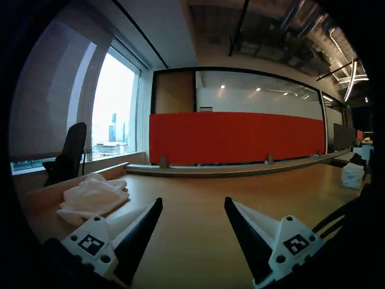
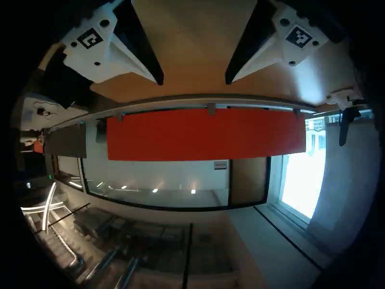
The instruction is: Fold towel
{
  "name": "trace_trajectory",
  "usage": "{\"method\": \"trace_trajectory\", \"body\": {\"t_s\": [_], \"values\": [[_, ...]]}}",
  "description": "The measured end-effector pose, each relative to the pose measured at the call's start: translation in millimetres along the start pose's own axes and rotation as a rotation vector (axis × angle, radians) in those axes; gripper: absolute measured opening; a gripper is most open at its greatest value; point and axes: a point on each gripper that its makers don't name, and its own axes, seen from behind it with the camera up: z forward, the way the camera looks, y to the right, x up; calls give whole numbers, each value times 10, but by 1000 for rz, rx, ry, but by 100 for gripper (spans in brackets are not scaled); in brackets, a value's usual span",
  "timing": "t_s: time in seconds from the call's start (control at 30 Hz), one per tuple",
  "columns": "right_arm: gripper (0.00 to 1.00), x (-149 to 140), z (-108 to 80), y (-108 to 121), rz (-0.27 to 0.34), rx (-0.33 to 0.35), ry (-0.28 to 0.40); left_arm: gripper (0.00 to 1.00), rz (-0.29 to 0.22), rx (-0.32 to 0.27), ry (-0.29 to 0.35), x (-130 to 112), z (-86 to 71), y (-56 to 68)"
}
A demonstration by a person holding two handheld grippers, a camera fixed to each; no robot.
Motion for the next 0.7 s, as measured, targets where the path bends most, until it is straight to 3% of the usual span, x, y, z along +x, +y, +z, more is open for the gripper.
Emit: {"method": "trace_trajectory", "body": {"t_s": [0.7], "values": [[99,-414,-15,46,-13,10,-26,96,0,0,0,-6,4,-6]]}}
